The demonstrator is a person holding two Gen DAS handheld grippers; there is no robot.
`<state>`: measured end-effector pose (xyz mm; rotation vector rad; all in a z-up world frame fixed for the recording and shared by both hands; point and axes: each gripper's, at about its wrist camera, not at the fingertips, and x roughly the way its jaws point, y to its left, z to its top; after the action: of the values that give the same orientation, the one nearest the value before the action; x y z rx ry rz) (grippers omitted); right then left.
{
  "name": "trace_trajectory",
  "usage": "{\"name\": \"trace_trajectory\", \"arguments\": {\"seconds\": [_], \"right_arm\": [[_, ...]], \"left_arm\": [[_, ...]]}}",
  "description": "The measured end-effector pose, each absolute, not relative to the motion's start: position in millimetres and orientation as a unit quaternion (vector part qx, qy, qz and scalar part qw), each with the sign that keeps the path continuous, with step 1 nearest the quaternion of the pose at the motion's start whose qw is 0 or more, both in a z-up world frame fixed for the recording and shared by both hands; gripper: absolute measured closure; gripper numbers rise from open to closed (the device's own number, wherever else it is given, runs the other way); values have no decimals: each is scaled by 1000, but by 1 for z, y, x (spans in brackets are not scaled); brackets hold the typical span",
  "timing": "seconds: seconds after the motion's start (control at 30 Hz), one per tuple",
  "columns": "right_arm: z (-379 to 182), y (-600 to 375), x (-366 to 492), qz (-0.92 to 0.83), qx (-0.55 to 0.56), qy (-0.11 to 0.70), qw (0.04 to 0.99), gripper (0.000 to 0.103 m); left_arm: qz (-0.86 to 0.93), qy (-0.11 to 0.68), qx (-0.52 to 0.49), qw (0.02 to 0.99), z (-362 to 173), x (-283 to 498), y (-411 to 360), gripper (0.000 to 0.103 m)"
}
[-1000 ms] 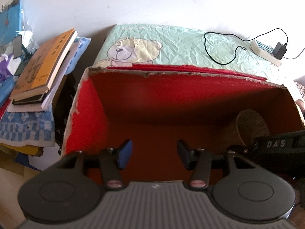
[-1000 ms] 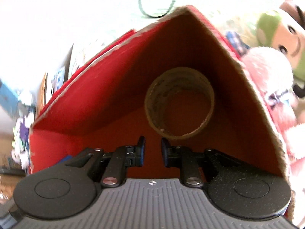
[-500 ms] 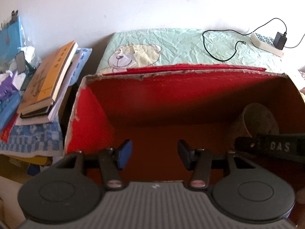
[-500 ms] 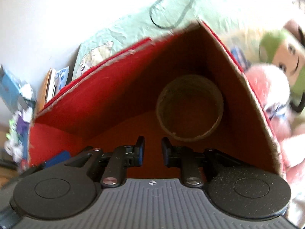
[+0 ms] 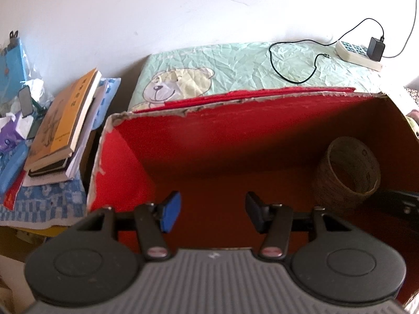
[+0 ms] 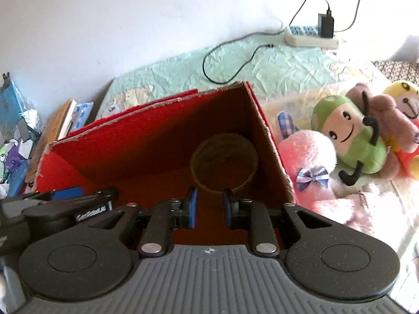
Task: Organize objects
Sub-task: 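Withdraw the right gripper from the box toward the pine cone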
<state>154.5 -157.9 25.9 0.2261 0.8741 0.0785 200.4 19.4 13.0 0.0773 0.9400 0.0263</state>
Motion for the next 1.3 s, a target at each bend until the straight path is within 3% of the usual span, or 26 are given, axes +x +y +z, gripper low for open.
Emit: {"name": "trace_trajectory", "arguments": {"seconds": [0.2,0.5,1.3], "right_arm": [[36,-162,135,34,105,379,919,68],[48,-166,125,50,103,356,927,68],[65,-207,90,145,74,351,922,68]], "left_arm": [[13,440,48,896,20,192,17,46],[32,417,68,906,42,162,7,38],[107,415,40,903,77,95,-36,37]]}}
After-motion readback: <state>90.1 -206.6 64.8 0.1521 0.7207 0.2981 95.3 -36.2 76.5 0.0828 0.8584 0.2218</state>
